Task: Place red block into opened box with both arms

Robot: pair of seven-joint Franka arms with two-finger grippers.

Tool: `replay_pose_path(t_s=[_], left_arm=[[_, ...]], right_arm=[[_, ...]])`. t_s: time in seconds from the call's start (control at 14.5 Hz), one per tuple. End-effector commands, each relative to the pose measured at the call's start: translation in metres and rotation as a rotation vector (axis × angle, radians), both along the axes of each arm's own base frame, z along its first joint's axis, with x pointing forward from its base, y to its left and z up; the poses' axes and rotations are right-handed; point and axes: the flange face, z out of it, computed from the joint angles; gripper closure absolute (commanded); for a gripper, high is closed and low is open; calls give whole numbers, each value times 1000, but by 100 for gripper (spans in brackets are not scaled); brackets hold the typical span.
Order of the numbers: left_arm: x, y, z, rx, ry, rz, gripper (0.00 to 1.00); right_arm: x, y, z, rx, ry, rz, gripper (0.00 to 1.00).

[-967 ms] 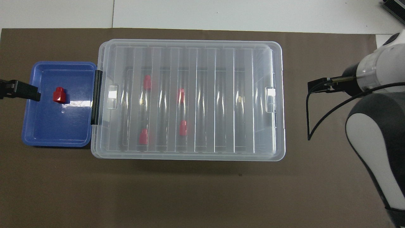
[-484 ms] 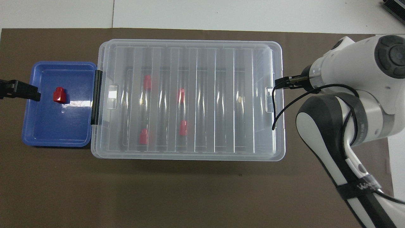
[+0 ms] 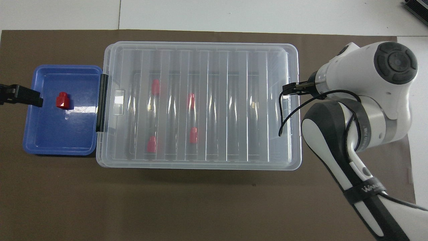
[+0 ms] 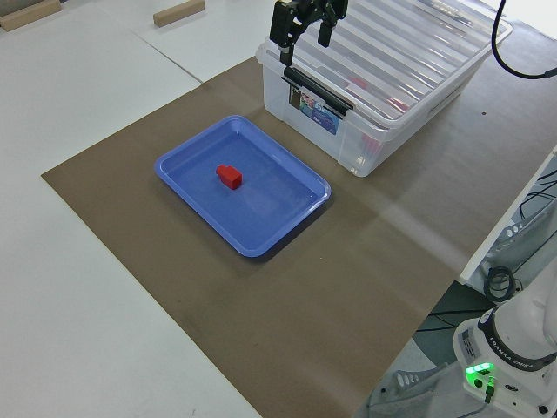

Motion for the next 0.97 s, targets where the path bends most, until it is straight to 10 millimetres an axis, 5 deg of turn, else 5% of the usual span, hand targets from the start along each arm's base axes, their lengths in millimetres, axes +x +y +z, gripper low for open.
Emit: replay_pose_path(t_s=[0.0, 0.62, 0.9], left_arm=[[-7, 0, 1, 15, -19, 11, 0], [-8, 2, -3, 15, -30, 13, 0], [-8, 37, -26, 19, -136, 68, 0]], right_arm=[[-1, 1, -12, 23, -10, -24, 0], [3, -20, -22, -6, -2, -45, 0], [5, -39, -21, -75, 12, -42, 0]])
